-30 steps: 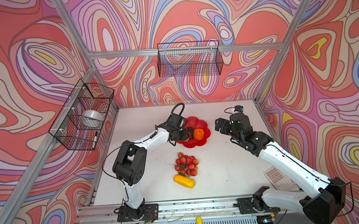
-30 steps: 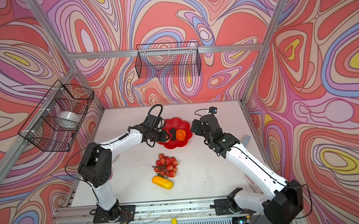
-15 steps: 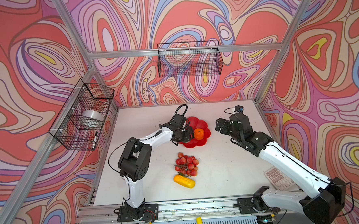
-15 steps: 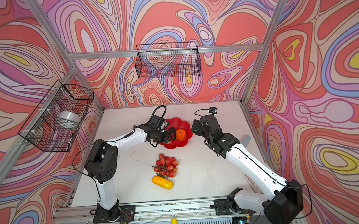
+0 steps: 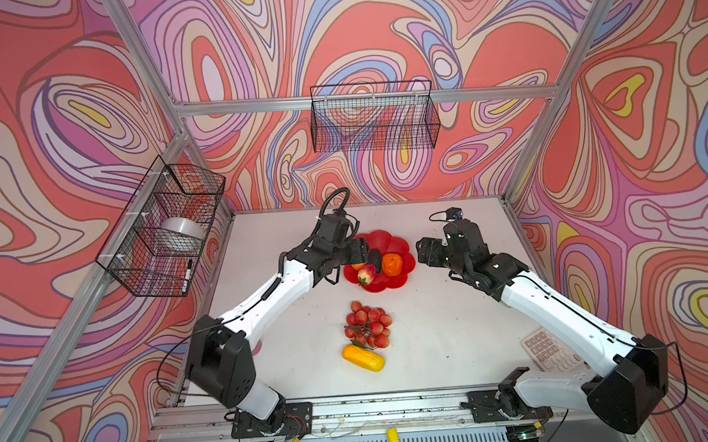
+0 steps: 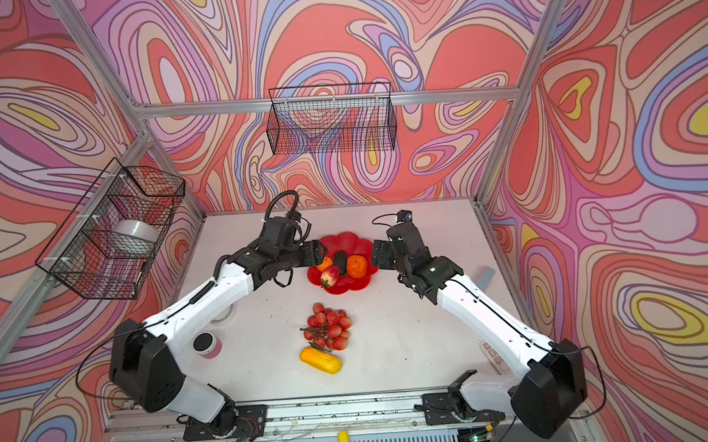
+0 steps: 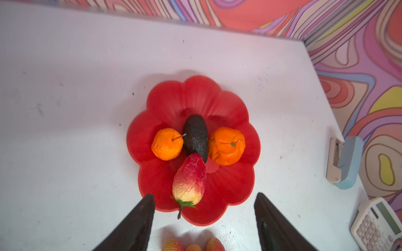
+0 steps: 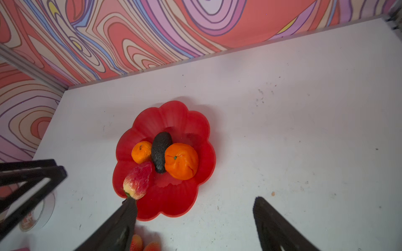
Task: Place and organize the fake fruits in the fruit bowl
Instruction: 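Place the peach in the red bowl with the left gripper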
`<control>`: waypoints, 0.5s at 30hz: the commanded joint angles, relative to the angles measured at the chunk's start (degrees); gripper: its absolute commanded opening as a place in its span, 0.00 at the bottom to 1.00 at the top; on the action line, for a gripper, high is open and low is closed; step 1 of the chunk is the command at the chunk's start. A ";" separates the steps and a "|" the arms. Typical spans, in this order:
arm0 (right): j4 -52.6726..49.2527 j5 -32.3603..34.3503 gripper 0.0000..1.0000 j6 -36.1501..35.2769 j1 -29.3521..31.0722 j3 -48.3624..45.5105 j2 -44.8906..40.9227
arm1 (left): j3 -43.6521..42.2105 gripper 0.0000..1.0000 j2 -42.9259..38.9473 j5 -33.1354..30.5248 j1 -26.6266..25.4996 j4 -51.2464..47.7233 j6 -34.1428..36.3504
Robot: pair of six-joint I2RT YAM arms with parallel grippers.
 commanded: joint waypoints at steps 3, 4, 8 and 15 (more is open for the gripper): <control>-4.06 -6.86 0.82 -6.05 11.59 0.92 2.30 | -11.55 0.84 -12.77 -11.30 4.90 6.61 -1.16; -4.80 -7.79 0.80 -6.32 14.76 0.14 2.13 | -15.29 0.86 -15.74 -11.48 6.98 7.69 -2.77; -6.22 -9.99 0.75 -5.60 26.08 -3.37 1.54 | -27.49 0.93 -26.05 -5.84 17.21 9.98 -10.31; -4.08 -12.38 0.67 -4.13 39.37 -5.23 7.60 | -33.71 0.96 -33.94 -4.78 22.15 6.09 -12.62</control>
